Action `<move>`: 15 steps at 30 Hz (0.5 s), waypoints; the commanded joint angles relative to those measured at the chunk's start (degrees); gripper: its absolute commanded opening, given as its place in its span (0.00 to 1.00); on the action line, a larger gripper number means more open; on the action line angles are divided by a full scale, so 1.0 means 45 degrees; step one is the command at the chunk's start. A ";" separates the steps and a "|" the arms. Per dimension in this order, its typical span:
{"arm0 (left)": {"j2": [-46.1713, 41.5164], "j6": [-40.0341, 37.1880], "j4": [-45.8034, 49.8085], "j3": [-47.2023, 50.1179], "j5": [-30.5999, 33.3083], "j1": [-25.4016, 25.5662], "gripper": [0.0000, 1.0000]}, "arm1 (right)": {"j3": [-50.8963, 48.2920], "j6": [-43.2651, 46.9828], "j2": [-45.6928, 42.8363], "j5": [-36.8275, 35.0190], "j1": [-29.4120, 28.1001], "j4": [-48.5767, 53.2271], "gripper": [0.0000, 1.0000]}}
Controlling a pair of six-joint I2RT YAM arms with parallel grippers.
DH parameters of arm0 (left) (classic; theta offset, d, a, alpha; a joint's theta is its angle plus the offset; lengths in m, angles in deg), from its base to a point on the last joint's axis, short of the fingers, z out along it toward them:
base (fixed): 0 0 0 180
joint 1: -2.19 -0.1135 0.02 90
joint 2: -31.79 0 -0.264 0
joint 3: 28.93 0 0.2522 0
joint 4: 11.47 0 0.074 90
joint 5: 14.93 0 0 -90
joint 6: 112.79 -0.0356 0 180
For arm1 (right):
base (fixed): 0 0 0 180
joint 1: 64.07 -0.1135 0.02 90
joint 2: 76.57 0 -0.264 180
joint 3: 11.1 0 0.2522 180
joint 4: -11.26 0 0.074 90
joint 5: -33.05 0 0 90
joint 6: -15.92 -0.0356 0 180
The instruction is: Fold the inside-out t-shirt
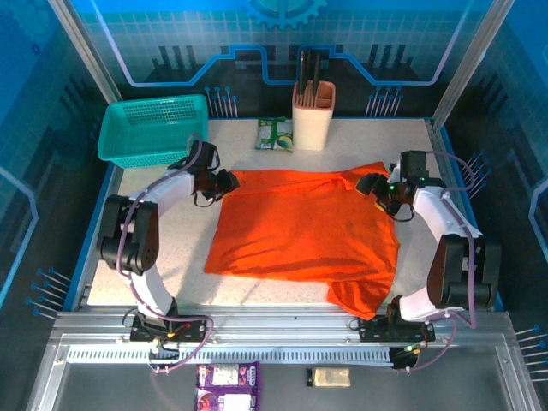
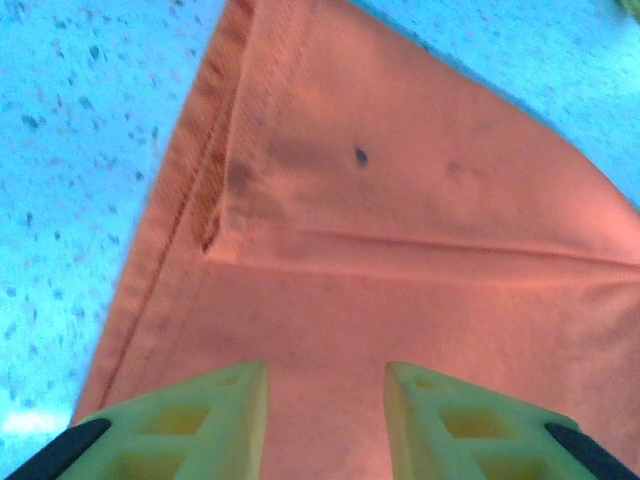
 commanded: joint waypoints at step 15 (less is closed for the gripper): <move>0.2120 0.0347 0.1511 -0.1625 0.1051 -0.0133 0.33 | 0.0179 0.0051 0.0269 0.0326 0.0784 -0.0097 0.78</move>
